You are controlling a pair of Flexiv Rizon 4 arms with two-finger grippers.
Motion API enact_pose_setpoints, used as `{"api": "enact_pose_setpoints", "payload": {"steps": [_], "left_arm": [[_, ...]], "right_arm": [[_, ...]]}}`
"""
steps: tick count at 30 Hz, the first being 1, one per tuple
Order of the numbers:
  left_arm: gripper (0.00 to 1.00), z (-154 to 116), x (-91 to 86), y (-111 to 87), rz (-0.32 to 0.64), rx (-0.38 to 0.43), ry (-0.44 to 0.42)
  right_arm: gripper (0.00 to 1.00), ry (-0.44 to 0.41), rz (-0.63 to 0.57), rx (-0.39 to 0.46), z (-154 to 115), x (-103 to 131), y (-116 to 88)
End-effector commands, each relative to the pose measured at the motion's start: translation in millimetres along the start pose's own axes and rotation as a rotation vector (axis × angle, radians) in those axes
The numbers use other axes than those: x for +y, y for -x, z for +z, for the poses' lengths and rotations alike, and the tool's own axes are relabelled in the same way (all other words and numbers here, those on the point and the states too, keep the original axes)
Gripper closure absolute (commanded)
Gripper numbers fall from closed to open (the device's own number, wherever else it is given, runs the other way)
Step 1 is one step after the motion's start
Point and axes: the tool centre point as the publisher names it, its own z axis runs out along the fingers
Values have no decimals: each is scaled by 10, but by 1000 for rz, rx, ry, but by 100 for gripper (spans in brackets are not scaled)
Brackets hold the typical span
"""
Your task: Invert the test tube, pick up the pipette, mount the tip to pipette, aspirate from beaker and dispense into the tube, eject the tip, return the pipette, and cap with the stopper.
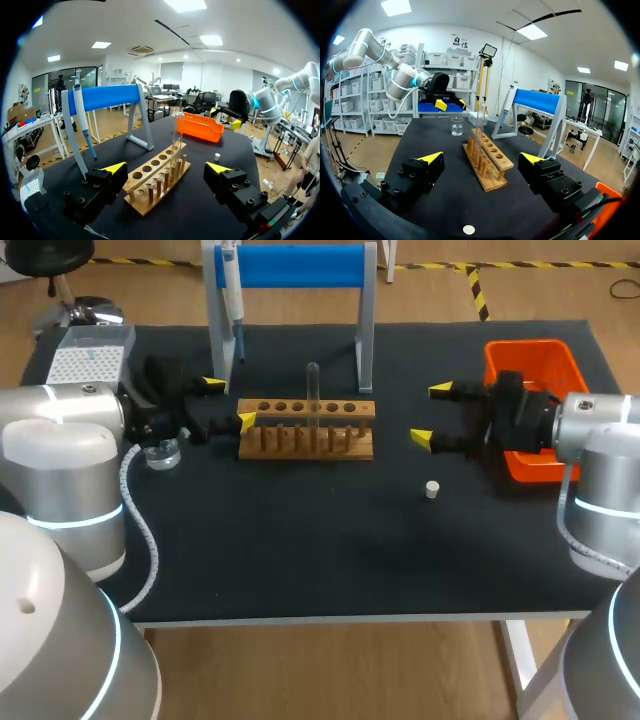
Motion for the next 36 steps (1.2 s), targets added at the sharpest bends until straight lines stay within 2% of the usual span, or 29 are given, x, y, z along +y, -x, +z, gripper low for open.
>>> {"api": "enact_pose_setpoints", "payload": {"steps": [1,9,15,20,27,36], "left_arm": [[0,6,10,-13,1,-5,-4],[0,6,10,-13,1,-5,-4],[0,6,10,-13,1,-5,-4],[0,6,10,-13,1,-5,-4],[0,6,10,-13,1,-5,-4],[0,6,10,-13,1,-5,-4]], "right_arm": [[0,4,-22,43,130,25,99],[0,60,-69,145,472,171,238],[0,113,-95,261,756,298,249],[0,145,-63,353,991,361,246],[0,166,-25,425,1224,386,266],[0,218,0,486,1373,424,216]]}}
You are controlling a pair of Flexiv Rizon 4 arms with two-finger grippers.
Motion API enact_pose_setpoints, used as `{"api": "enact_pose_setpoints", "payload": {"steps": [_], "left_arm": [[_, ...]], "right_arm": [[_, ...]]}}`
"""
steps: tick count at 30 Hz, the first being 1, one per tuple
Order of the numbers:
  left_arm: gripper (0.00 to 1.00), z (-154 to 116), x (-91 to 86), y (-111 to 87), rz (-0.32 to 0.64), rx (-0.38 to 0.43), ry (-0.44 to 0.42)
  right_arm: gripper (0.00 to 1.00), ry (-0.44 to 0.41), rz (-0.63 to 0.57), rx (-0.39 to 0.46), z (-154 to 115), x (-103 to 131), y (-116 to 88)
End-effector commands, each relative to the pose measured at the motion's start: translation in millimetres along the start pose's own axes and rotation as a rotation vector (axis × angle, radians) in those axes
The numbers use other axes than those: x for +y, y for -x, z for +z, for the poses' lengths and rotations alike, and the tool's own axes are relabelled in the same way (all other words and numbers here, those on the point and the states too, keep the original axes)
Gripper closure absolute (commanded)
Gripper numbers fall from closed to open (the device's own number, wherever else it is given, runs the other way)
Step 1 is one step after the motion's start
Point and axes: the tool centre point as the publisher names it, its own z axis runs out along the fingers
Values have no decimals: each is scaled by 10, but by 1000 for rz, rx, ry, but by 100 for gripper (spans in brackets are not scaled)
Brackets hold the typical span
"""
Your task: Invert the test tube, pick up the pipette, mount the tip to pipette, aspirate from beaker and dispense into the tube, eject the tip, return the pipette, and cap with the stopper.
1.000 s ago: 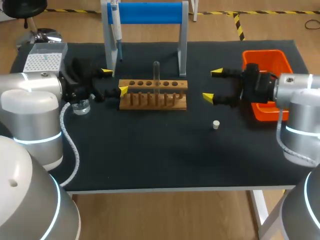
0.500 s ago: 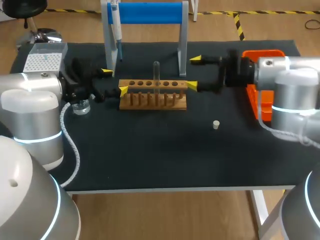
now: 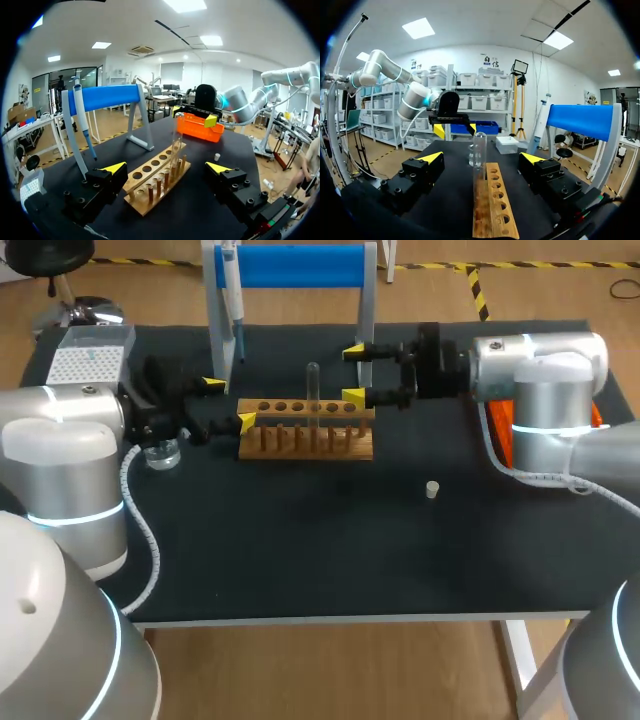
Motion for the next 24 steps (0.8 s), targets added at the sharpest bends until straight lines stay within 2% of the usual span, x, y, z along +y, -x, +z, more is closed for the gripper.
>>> {"api": "enact_pose_setpoints", "payload": {"steps": [1,8,19,24], "left_arm": [[0,8,8,-9,1,-3,-1],[0,8,8,-9,1,-3,-1],[0,8,8,-9,1,-3,-1],[0,8,8,-9,1,-3,-1]], "right_arm": [[0,19,-1,113,75,-52,25],[0,18,-4,131,168,-68,-81],[0,13,5,113,292,-99,-81],[12,6,5,109,343,-120,-77]]}}
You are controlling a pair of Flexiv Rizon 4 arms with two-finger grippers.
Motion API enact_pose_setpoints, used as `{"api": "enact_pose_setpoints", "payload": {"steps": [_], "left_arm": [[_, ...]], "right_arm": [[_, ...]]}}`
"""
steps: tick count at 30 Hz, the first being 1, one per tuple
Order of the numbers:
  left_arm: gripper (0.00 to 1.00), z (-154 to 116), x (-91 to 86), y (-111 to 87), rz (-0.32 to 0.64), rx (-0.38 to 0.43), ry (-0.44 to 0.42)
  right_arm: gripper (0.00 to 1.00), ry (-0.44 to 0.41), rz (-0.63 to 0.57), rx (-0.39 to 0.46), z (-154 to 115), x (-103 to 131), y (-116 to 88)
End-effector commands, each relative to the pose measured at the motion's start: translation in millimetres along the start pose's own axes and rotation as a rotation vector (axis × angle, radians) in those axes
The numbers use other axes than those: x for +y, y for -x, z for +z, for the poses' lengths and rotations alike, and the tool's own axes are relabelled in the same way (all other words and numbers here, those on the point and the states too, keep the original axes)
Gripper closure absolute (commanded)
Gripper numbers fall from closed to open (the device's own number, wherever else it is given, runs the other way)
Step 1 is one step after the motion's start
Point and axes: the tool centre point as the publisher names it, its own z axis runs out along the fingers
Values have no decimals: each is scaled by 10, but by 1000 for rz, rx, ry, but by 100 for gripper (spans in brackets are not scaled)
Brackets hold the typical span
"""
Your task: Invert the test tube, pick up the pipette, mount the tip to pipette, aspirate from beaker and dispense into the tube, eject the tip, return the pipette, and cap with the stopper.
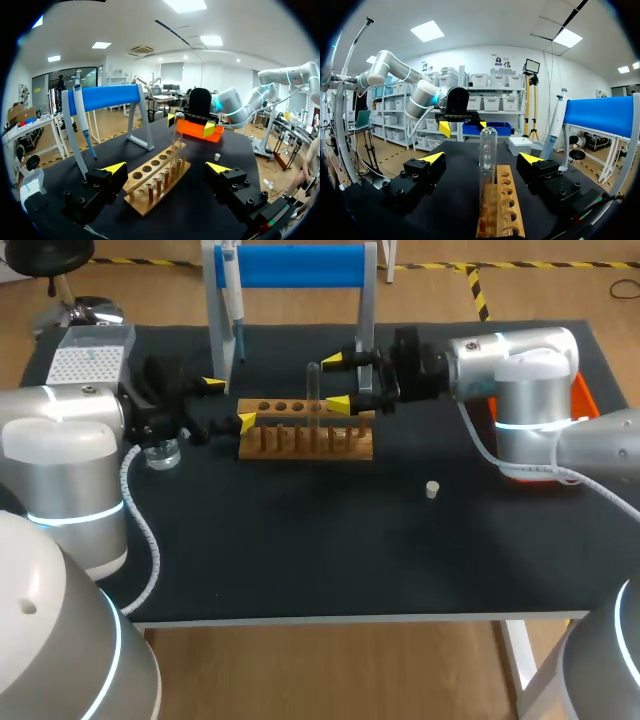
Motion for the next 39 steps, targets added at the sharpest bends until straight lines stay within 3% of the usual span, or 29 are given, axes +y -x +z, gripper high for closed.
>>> {"api": "enact_pose_setpoints", "payload": {"steps": [1,13,35,39], "left_arm": [[0,8,8,-9,1,-4,-1],[0,8,8,-9,1,-4,-1],[0,8,8,-9,1,-4,-1],[0,8,8,-9,1,-4,-1]], "right_arm": [[13,-5,2,-1,54,-21,17],[29,12,18,-15,178,-18,24],[42,29,33,-30,306,-26,74],[51,31,35,-31,315,-28,86]]}}
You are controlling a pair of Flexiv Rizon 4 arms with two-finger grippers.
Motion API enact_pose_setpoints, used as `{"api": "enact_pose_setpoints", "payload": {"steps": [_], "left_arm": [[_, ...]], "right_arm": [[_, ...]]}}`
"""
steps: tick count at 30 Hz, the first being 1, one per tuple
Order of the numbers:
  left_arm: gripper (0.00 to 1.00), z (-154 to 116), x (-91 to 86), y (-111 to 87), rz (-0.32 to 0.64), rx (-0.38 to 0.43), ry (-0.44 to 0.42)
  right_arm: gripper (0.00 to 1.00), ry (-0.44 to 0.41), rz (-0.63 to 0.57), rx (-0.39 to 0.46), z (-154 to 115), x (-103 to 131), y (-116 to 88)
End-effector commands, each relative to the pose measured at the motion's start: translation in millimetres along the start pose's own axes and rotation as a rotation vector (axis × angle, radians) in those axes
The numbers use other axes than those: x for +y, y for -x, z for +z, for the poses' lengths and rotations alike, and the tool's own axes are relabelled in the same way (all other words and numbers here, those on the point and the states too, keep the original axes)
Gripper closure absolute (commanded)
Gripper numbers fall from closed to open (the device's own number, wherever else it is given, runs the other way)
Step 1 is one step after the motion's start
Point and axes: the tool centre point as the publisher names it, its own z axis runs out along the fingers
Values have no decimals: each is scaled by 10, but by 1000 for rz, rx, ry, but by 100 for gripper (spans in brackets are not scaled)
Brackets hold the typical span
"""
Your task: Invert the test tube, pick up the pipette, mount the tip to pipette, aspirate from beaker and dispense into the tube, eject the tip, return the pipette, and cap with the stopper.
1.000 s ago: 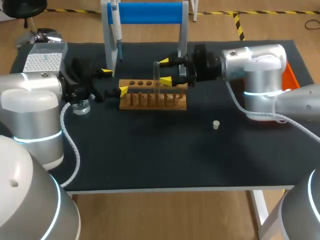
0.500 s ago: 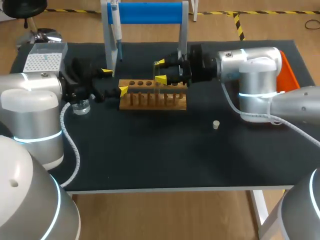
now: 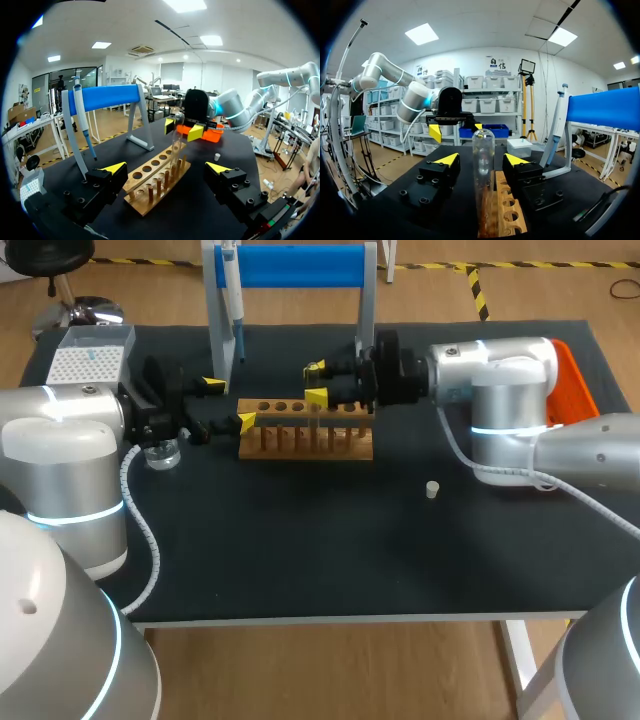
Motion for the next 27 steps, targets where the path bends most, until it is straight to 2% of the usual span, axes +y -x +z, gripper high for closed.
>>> {"api": "enact_pose_setpoints", "payload": {"steps": [1,9,11,13,16,27], "left_arm": [[0,8,7,-11,1,-4,-1],[0,8,7,-11,1,-4,-1],[0,8,7,-11,1,-4,-1],[0,8,7,-11,1,-4,-1],[0,8,7,-11,1,-4,-1],[0,8,7,-11,1,-4,-1]], "right_arm": [[53,4,1,1,18,-18,24],[63,5,1,-3,14,-23,43],[71,5,1,-3,14,-24,45],[85,5,1,-4,14,-25,49],[100,6,1,-6,14,-26,53],[100,6,-10,-8,6,26,52]]}}
